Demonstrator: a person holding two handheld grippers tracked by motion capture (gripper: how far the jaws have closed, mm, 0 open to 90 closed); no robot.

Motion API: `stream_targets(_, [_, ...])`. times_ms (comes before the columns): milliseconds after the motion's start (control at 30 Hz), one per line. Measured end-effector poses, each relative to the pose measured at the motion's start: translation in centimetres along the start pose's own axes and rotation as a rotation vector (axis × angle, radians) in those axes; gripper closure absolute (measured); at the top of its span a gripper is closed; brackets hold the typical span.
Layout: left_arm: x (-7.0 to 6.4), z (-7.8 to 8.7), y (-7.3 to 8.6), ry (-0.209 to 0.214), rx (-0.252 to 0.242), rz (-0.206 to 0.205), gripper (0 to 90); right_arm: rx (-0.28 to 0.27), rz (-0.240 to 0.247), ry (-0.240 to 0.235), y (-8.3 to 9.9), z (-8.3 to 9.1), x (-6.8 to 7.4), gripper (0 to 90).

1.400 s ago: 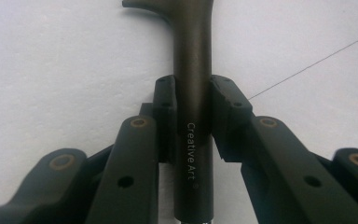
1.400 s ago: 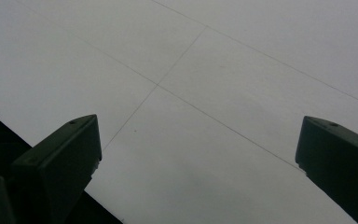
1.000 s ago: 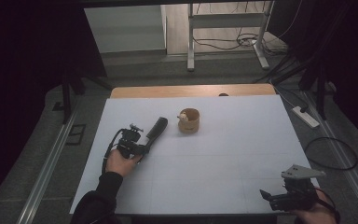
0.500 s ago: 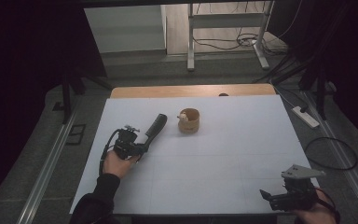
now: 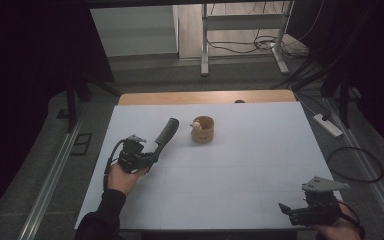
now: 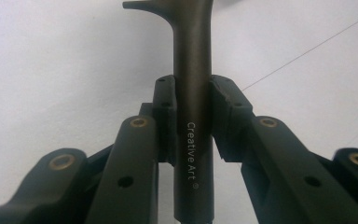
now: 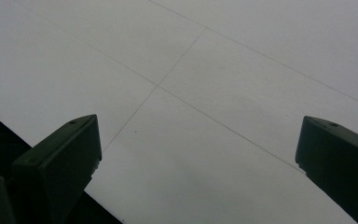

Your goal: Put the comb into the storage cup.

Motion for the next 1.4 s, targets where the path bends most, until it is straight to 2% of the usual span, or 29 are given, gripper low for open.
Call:
stream_targets(367, [-0.8,1.8,-0.2,0.009,-0.072,-0.027,72.0,-0.003,-0.001,0.0,0.0,0.0,0.0,0.1])
stream_targets(733, [-1.8,2.9,0.3,0.034,-0.101,-0.042,72.0,-0.008,-0.001,-0.004,-0.1,0.1,0.0,0.0])
stream_targets(1400, [-3.9,5.0,1.1,0.039,-0.149,-0.068,72.0,-0.012,0.001,-0.009,-0.1,0.1,0.1,0.0])
Point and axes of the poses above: each handheld gripper's, and its own axes: z roughly backward along the jaws, y roughly out of its underside, x roughly to its left, the point moved 8 cm from there along -z, roughly forward along the jaws, and after that the axes turned 11 degrees about -x, right-handed, at the moved point
